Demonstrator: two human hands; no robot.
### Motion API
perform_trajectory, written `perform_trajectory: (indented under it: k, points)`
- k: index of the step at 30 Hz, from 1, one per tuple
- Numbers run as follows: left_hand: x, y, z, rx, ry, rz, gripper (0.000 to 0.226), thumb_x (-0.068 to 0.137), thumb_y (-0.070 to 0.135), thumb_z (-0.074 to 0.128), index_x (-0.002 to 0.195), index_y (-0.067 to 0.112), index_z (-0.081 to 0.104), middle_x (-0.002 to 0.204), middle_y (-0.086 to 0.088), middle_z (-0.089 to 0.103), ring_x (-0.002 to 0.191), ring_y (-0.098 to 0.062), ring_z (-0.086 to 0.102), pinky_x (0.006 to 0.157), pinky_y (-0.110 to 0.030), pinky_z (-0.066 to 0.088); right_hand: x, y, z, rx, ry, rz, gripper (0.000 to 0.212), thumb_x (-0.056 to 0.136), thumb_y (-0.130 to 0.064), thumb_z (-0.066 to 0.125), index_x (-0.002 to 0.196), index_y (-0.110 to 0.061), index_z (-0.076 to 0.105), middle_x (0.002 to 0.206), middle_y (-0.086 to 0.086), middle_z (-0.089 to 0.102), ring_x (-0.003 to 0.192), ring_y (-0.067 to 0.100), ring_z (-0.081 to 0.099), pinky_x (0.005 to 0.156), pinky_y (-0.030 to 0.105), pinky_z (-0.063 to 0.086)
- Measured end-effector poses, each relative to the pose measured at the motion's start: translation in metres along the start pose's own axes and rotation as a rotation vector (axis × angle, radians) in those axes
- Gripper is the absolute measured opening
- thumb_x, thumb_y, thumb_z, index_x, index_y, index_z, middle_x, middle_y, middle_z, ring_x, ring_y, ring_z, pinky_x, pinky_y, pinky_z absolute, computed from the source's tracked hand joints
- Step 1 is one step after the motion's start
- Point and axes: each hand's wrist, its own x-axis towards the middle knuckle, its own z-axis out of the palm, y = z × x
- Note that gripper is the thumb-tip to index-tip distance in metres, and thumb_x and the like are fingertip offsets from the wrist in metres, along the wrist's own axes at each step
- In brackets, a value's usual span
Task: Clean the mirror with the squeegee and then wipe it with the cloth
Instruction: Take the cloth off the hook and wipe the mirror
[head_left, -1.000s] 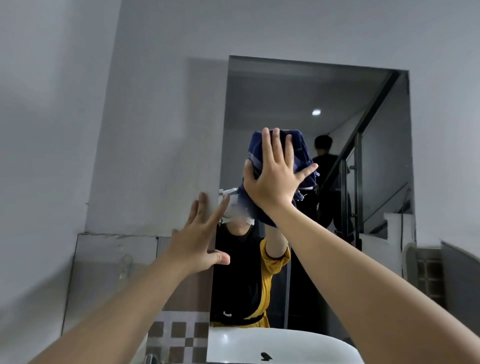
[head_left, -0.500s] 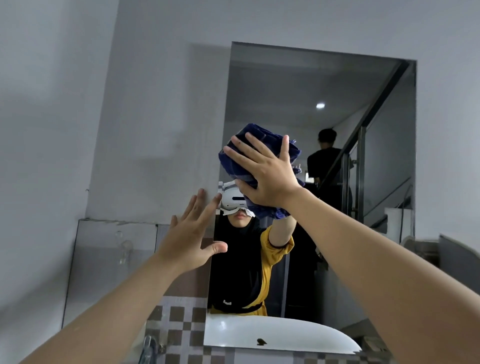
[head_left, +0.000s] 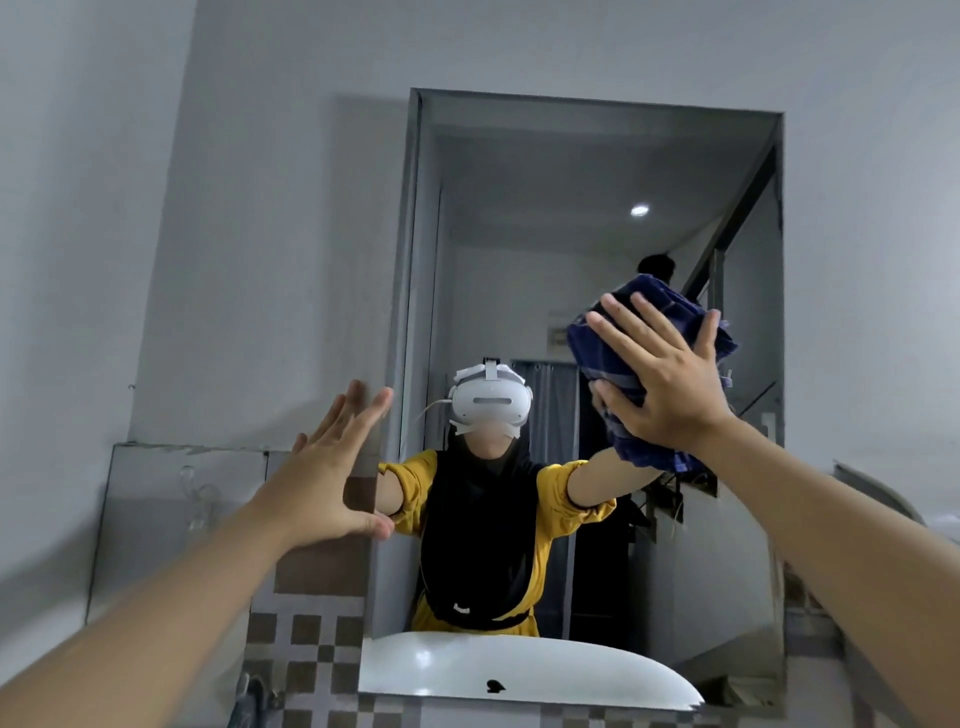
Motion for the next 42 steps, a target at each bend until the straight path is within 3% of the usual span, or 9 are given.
perform_trajectory:
  k: [8,14,18,21,25,30,36,42]
  points:
    - [0.001,0.001,0.003,0.053,0.002,-0.047,0.136,0.054,0.052,0.082,0.134,0.052,-0.028,0.148,0.013,-0.035,0.140,-0.015,-0.022,0.111,-0.053,0.002,-0.032,0.044,0.000,0.093,0.136,0.362,0.066,0.087,-0.050,0.042,0.149,-0.035,0.026,0.158,-0.009,0.025,0.148,0.015,0.012,0.106,0.073,-0.006]
    - [-0.002,0.010,0.001,0.091,-0.017,-0.089,0.136,0.058,0.050,0.081,0.133,0.048,-0.032,0.147,0.009,-0.037,0.139,-0.018,-0.022,0.110,-0.060,0.004,-0.047,0.024,0.005,0.147,0.182,0.686,0.067,0.089,-0.044,0.046,0.150,-0.038,0.019,0.160,-0.011,0.019,0.149,0.017,0.010,0.106,0.074,-0.004]
    - [-0.014,0.012,0.006,0.149,0.008,-0.132,0.123,0.065,0.061,0.070,0.134,0.047,-0.031,0.152,0.001,-0.030,0.141,-0.024,-0.016,0.105,-0.069,0.007,-0.042,-0.013,0.011,0.168,0.184,0.843,0.069,0.091,-0.042,0.045,0.151,-0.037,0.011,0.161,-0.010,0.012,0.149,0.018,0.006,0.103,0.079,0.000]
    - [-0.030,0.008,0.017,0.211,0.037,-0.120,0.108,0.067,0.079,0.048,0.138,0.044,-0.026,0.154,-0.007,-0.023,0.143,-0.029,-0.008,0.107,-0.068,0.014,-0.029,-0.048,0.016,0.183,0.178,0.798,0.071,0.089,-0.043,0.046,0.151,-0.036,0.012,0.161,-0.008,0.014,0.149,0.020,0.008,0.100,0.079,-0.002]
    - [-0.042,0.000,0.034,0.163,-0.008,-0.073,0.107,0.053,0.095,0.020,0.138,0.046,-0.025,0.148,-0.004,-0.036,0.139,-0.028,-0.021,0.105,-0.062,0.004,-0.004,-0.104,0.026,0.198,0.161,0.677,0.071,0.086,-0.045,0.050,0.150,-0.036,0.019,0.160,-0.007,0.019,0.148,0.021,0.015,0.099,0.079,-0.003]
    - [-0.043,-0.009,0.043,0.134,-0.015,-0.063,0.118,0.061,0.073,0.061,0.138,0.046,-0.024,0.144,0.004,-0.045,0.134,-0.025,-0.035,0.104,-0.069,0.004,0.036,-0.164,0.034,0.208,0.152,0.570,0.071,0.083,-0.043,0.050,0.149,-0.034,0.026,0.158,-0.005,0.027,0.147,0.020,0.019,0.099,0.079,0.000]
    - [-0.044,-0.011,0.046,0.199,0.001,-0.039,0.117,0.059,0.079,0.052,0.136,0.045,-0.029,0.141,0.003,-0.049,0.133,-0.025,-0.037,0.104,-0.066,0.003,0.065,-0.206,0.040,0.204,0.106,0.332,0.072,0.083,-0.041,0.051,0.149,-0.034,0.024,0.158,-0.005,0.026,0.147,0.022,0.016,0.100,0.077,-0.001]
    - [-0.047,-0.016,0.051,0.238,0.041,-0.023,0.112,0.059,0.081,0.043,0.147,0.034,-0.007,0.155,-0.006,-0.023,0.142,-0.034,-0.008,0.098,-0.071,0.018,0.063,-0.209,0.042,0.172,0.078,0.129,0.065,0.085,-0.040,0.053,0.146,-0.034,0.032,0.155,-0.006,0.033,0.146,0.020,0.021,0.102,0.076,0.001]
